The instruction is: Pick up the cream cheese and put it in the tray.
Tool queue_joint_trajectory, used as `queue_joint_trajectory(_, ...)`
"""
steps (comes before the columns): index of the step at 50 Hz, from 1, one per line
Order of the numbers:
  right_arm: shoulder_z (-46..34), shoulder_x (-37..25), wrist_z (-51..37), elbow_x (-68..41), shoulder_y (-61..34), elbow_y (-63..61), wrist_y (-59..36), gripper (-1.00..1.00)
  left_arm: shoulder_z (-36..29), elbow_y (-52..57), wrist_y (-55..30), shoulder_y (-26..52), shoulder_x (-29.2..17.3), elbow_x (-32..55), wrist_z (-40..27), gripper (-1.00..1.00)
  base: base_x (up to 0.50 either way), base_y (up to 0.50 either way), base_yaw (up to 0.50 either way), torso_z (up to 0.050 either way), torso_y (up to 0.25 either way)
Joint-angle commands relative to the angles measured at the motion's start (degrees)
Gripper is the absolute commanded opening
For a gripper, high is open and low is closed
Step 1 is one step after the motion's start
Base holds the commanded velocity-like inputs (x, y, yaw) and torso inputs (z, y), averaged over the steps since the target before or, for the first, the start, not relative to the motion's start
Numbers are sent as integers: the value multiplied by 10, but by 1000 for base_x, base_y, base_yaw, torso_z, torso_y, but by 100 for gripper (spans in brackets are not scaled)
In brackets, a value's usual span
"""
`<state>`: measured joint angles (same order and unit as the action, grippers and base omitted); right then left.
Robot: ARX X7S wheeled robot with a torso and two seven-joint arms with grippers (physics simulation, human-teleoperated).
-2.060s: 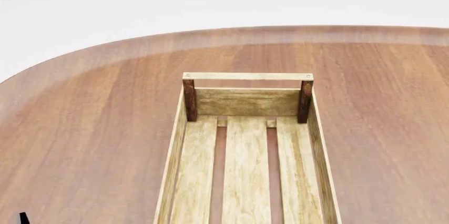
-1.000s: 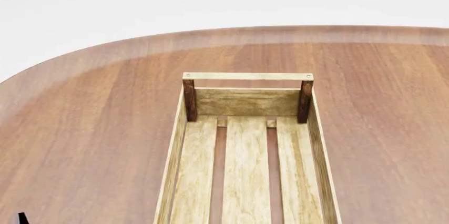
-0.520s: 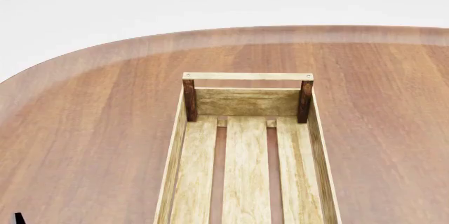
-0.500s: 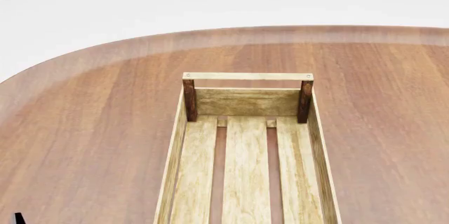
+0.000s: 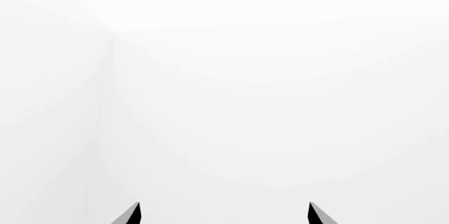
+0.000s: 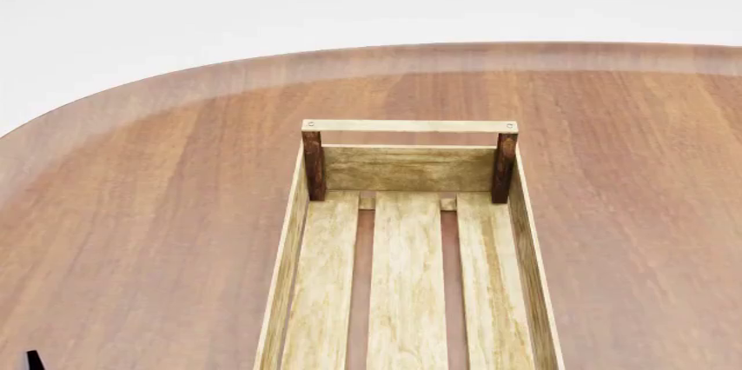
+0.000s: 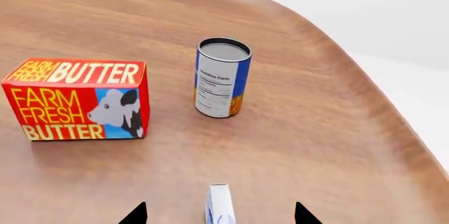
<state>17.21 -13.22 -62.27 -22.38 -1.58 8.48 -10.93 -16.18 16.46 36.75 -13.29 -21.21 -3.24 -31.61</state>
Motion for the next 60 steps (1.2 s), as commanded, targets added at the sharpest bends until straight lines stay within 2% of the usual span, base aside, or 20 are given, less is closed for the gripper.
queue_joint_trajectory(1, 10, -2, 8, -8, -3, 23, 14, 100, -3, -2, -1, 2, 0, -2, -1, 100, 0, 0, 0, 0, 0)
queue_joint_trajectory(20, 23, -6, 55, -39, -25, 94, 36, 100, -6, -5, 0, 3, -1, -3, -4, 100, 0, 0, 0, 0, 0)
queue_joint_trajectory(45, 34, -12, 67, -50, -29, 125, 47, 100, -9, 2, -5, 2, -3, -5, -8, 100, 0, 0, 0, 0, 0)
queue_joint_trajectory(60, 31, -13, 79, -42, -56, 191, 68, 100, -11, -2, -3, 3, -5, -5, -10, 100, 0, 0, 0, 0, 0)
